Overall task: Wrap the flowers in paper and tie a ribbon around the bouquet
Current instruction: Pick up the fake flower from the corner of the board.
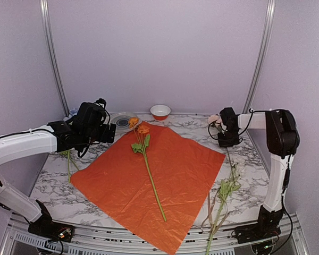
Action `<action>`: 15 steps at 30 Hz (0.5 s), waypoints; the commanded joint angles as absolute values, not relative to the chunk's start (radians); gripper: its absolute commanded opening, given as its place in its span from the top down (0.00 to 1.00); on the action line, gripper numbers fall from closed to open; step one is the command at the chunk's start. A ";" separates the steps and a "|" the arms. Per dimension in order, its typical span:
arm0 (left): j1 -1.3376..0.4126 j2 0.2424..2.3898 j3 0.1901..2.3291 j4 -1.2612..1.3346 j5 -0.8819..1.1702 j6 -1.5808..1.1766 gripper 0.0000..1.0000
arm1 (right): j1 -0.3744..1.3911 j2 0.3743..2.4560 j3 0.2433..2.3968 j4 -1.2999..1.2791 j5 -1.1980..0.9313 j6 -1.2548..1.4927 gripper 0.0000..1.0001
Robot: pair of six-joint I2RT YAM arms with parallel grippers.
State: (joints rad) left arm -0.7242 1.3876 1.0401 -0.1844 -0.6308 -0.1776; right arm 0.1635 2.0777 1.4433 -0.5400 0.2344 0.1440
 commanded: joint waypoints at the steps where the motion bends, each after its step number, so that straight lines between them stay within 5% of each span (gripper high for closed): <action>1: -0.721 1.406 1.035 -0.164 -0.637 -0.164 0.01 | 0.156 2.029 1.471 -0.570 0.532 0.149 1.00; 5: -0.721 1.406 1.039 -0.164 -0.605 -0.152 0.01 | 0.156 1.899 1.451 -0.535 0.758 0.182 1.00; 9: -0.721 1.401 1.037 -0.164 -0.613 -0.150 0.01 | 0.156 1.634 1.334 -0.318 0.744 0.174 1.00; 15: -0.721 1.396 1.039 -0.164 -0.616 -0.146 0.01 | 0.156 1.191 0.882 0.453 0.108 0.127 1.00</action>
